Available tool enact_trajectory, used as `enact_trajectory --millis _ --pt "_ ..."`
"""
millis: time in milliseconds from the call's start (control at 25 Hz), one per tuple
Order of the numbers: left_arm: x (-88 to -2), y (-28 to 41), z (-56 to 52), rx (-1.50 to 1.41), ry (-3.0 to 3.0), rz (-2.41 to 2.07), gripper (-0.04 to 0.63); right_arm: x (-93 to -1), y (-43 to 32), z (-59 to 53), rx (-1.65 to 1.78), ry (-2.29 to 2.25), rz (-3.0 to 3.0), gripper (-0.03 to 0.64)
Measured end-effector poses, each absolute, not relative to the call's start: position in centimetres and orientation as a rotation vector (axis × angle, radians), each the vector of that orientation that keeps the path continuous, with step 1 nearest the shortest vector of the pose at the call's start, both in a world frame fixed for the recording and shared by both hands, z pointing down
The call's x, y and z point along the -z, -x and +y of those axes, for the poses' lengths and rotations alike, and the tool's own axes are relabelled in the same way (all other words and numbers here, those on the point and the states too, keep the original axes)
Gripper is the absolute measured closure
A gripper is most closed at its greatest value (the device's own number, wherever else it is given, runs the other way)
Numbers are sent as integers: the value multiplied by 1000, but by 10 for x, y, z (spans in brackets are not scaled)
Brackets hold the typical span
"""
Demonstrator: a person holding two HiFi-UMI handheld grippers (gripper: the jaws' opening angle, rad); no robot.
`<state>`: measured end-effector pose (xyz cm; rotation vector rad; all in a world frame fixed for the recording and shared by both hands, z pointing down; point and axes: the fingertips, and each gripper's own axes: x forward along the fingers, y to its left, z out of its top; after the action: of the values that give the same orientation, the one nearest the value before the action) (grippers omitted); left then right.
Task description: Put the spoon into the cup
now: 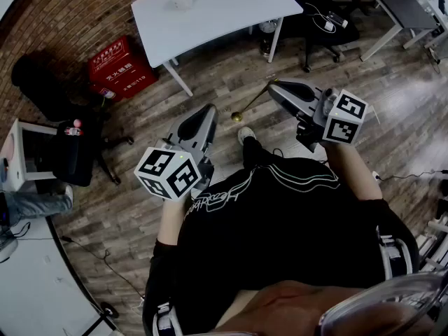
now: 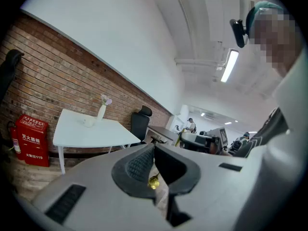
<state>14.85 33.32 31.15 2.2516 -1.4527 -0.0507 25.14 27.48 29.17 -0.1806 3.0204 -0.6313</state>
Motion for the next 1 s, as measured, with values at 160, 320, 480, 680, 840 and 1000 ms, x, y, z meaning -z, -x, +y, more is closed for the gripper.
enact_trajectory --millis 160,320,480,680,840,1000 --pt "-312 -148 333 50 -2250 -1466 588 -292 -254 272 626 183 3006 617" --pt "-319 -148 334 47 -2240 -1475 588 -298 -256 270 638 185 2991 617" --pt "-321 -143 323 38 -2228 -1484 588 -300 -251 258 667 169 2977 617" --pt "-326 -127 291 28 -2197 -1479 588 -302 -235 225 726 153 2960 617" --pt "-335 -115 265 17 -2173 -1473 588 -310 -220 198 751 147 2960 617" --pt "-344 -99 229 8 -2141 -1471 588 -318 -207 161 795 153 2949 617"
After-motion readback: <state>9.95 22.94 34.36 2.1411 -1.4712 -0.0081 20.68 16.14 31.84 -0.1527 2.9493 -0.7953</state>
